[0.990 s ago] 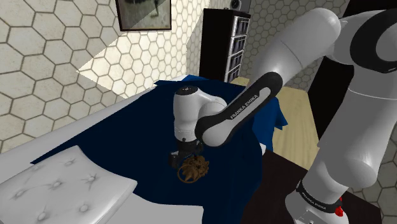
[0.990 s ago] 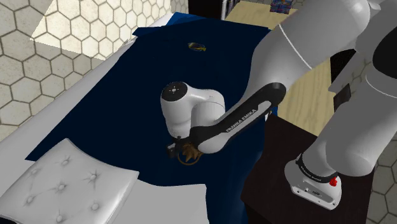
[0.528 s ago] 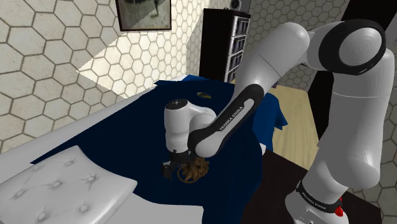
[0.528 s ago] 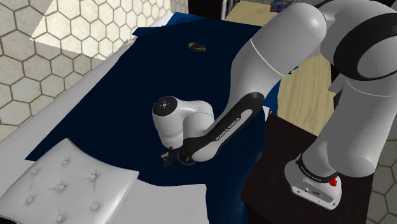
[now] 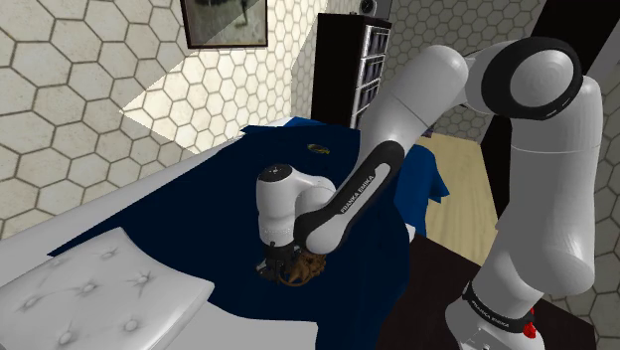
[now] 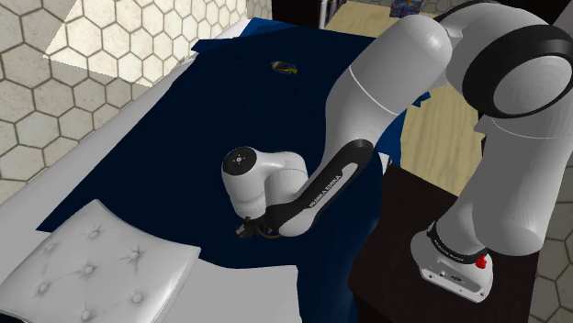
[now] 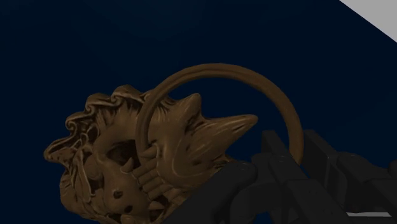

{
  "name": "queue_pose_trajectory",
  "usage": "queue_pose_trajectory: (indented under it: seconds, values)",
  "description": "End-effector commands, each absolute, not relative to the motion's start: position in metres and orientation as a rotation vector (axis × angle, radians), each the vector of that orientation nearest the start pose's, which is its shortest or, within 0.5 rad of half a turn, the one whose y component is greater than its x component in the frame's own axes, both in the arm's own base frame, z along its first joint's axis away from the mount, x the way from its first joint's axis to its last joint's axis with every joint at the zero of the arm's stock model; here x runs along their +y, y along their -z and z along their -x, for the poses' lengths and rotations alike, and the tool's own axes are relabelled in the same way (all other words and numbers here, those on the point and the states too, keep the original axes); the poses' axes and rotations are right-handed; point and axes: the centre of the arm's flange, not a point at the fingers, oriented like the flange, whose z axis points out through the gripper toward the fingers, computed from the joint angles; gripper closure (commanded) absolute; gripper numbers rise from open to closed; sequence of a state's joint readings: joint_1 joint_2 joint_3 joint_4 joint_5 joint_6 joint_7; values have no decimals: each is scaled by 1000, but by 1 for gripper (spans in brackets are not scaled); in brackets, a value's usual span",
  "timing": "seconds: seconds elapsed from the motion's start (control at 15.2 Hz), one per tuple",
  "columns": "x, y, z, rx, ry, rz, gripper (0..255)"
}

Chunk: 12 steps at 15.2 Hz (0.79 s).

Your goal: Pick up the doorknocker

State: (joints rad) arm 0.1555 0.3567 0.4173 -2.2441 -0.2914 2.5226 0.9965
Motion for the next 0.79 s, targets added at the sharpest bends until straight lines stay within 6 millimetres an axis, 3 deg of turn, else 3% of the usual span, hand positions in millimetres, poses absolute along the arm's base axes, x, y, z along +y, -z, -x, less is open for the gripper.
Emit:
queue_pose_trajectory:
  seconds: [0.0,0.4,0.73]
  values:
    - [298,-217,-449,322,-12,3163,255]
    - [297,-216,-449,322,-12,3163,255]
    - [297,-243,-449,322,-12,3163,255]
